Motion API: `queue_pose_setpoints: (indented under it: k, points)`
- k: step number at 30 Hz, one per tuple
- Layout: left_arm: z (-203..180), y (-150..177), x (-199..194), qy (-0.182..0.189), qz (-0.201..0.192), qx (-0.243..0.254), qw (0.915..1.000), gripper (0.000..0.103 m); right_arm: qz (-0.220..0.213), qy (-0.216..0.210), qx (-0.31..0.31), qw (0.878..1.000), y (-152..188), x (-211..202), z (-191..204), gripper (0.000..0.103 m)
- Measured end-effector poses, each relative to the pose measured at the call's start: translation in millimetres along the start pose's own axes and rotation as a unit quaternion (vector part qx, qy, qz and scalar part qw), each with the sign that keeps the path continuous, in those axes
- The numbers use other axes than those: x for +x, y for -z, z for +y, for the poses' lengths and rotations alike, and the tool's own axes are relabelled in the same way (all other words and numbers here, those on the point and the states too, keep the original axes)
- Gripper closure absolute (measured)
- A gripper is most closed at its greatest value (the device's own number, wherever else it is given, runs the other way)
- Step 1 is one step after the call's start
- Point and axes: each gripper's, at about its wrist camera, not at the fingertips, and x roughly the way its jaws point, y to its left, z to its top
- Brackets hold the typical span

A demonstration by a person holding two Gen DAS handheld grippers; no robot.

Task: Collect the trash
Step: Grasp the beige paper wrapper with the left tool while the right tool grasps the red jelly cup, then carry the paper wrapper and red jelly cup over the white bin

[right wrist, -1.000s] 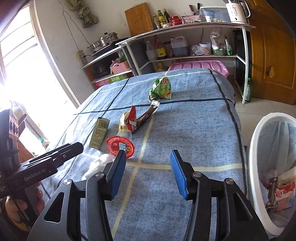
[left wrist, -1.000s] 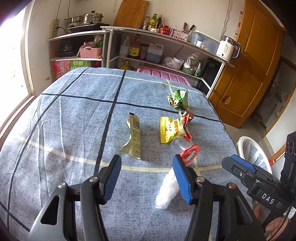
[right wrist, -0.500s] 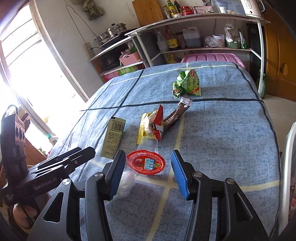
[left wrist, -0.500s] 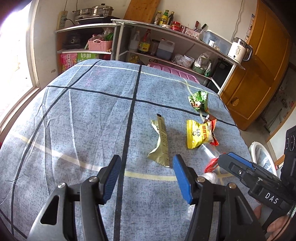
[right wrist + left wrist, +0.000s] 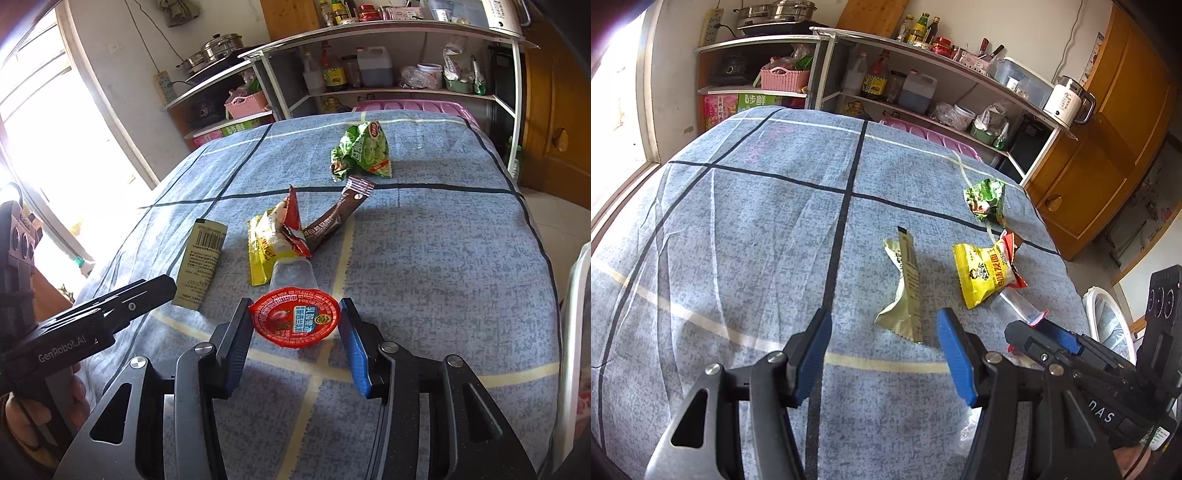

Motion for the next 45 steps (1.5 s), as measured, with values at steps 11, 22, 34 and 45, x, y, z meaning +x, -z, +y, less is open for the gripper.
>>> queue_pose_setpoints:
  k: [11,22,34,45]
  points:
    - [-14,-7,21,-0.009,0.011,0.011,0.9998,0.042,-0.031,0.014,0.057,0.998,2,-20,-35,0.056]
    - [-27,-10,36,-0.025,0.016,0.044,0.9986,0.044,-0.031,0.006,0.068,0.997,4,-21,-42,0.056]
    - [-31,-12,37,-0.048,0.017,0.051,0.9974,0.074,-0.037,0.011,0.070,0.997,6,-23,-45,0.056]
    - [-36,-6,31,-0.033,0.015,0.051,0.9980,0.082,-0.048,0.018,0.066,0.997,7,-30,-44,0.056]
